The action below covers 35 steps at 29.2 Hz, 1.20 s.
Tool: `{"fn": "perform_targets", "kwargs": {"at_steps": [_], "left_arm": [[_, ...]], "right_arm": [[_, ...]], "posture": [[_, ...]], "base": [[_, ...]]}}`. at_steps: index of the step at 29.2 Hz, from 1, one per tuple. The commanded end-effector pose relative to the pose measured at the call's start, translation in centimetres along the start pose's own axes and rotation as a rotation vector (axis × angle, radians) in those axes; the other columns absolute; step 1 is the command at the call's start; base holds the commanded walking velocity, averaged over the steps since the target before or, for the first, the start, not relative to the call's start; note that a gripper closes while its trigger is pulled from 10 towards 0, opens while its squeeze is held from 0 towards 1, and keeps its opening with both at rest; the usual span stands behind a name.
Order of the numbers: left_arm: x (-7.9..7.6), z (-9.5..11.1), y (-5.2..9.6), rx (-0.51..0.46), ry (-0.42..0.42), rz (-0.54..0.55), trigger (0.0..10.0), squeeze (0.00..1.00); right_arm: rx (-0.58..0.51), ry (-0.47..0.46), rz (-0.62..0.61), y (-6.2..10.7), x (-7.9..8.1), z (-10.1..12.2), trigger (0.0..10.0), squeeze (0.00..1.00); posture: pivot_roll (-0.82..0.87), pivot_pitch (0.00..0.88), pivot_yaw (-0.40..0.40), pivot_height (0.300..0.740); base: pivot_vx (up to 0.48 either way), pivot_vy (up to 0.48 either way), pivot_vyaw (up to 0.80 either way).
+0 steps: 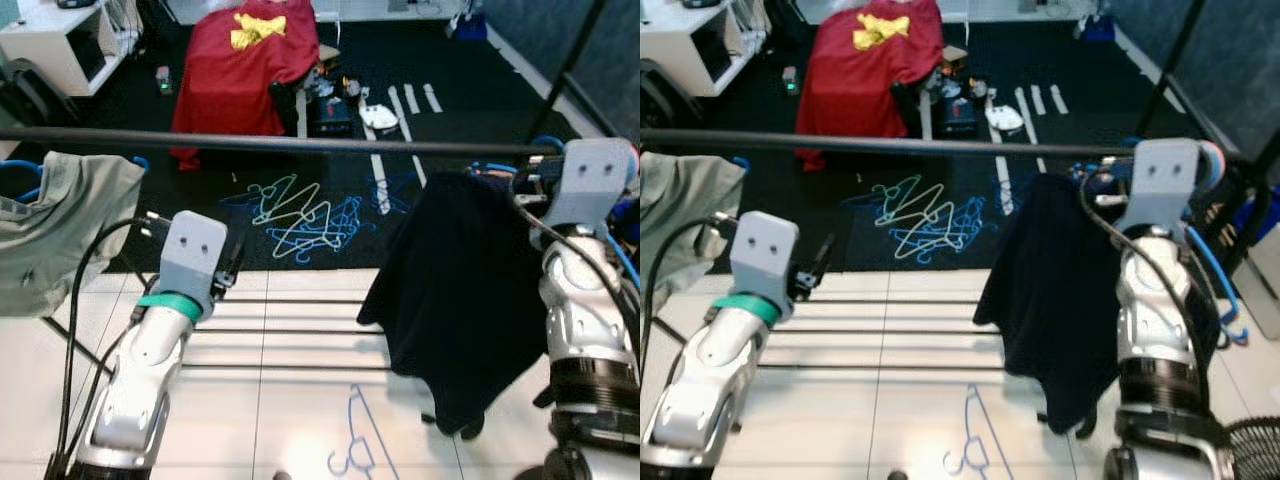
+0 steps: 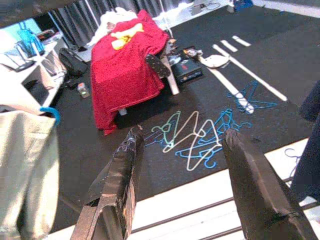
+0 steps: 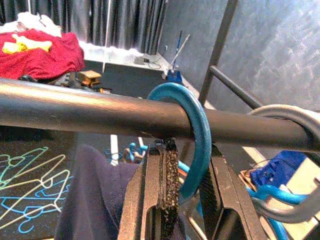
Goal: Hang hanger
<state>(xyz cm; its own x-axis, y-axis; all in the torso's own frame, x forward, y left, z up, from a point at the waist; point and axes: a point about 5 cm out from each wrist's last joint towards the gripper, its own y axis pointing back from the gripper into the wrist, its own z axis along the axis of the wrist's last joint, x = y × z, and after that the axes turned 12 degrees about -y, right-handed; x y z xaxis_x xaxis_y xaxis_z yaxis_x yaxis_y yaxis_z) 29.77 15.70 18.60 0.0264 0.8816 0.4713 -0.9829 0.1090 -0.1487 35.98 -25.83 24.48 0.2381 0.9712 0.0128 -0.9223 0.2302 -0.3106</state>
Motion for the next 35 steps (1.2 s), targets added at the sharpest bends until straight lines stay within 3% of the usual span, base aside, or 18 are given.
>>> {"fn": "perform_targets", "kwargs": {"at_steps": [1, 5, 10, 11, 12, 15, 16, 28, 30, 32, 35], "left_arm": [[0.3, -0.5, 0.6, 0.026, -0.018, 0.001, 10.0, 0.0], [0.6, -0.5, 0.7, 0.029, -0.022, 0.006, 10.0, 0.0], [0.0, -0.2, 0.4, 0.018, -0.021, -0.023, 10.0, 0.0], [0.0, -0.2, 0.4, 0.017, -0.02, -0.026, 10.0, 0.0], [0.0, -0.2, 0.3, 0.017, -0.019, -0.023, 10.0, 0.0], [0.1, -0.2, 0.2, 0.018, -0.016, -0.016, 10.0, 0.0], [0.1, -0.2, 0.3, 0.019, -0.015, -0.015, 10.0, 0.0], [-0.2, -0.3, 0.5, 0.027, -0.01, -0.019, 10.0, 0.0], [-0.3, -0.2, 0.4, 0.026, -0.005, -0.023, 10.0, 0.0], [-0.3, -0.2, 0.4, 0.026, -0.005, -0.023, 10.0, 0.0], [-0.5, -0.3, 0.4, 0.026, 0.0, -0.028, 10.0, 0.0]], "right_arm": [[-0.017, 0.001, -0.019, -1.1, 0.2, 0.6, 10.0, 0.0], [-0.04, -0.003, -0.045, -0.8, 0.2, 0.8, 10.0, 0.0], [0.0, -0.086, 0.084, 0.4, 1.2, -0.3, 10.0, 0.0], [0.008, -0.095, 0.093, 0.4, 1.3, -0.4, 8.9, 0.0], [0.013, -0.11, 0.108, 0.4, 1.4, -0.4, 4.9, 0.0], [0.008, -0.095, 0.135, 0.4, 1.7, -0.5, 4.7, 0.0], [0.007, -0.099, 0.144, 0.4, 1.8, -0.6, 0.0, 0.0], [-0.019, -0.116, 0.161, 0.5, 2.0, -0.4, 0.0, 0.0], [-0.07, -0.132, 0.212, 0.8, 2.5, 1.5, 0.0, 0.0], [-0.07, -0.132, 0.212, 0.8, 2.5, 1.5, 0.0, 0.0], [-0.112, -0.161, 0.262, 1.7, 3.4, 3.2, 0.0, 0.0]], "posture": [[0.05, 0.071, 0.109, 0.74], [0.04, 0.074, 0.119, 0.74], [0.03, 0.077, 0.133, 0.74], [0.03, 0.077, 0.132, 0.74], [0.03, 0.075, 0.13, 0.74], [0.03, 0.077, 0.126, 0.74], [0.03, 0.077, 0.125, 0.74], [0.02, 0.076, 0.122, 0.74], [0.01, 0.078, 0.122, 0.74], [0.01, 0.078, 0.122, 0.74], [0.0, 0.082, 0.123, 0.74]], "base": [[0.0, 0.0, 0.0], [0.0, 0.0, 0.0], [0.0, 0.0, 0.0], [0.0, 0.0, 0.0], [0.0, 0.0, 0.0], [0.0, 0.0, 0.0], [0.0, 0.0, 0.0], [0.0, 0.0, 0.0], [0.0, 0.0, 0.0], [0.0, 0.0, 0.0], [0.0, 0.0, 0.0]]}}
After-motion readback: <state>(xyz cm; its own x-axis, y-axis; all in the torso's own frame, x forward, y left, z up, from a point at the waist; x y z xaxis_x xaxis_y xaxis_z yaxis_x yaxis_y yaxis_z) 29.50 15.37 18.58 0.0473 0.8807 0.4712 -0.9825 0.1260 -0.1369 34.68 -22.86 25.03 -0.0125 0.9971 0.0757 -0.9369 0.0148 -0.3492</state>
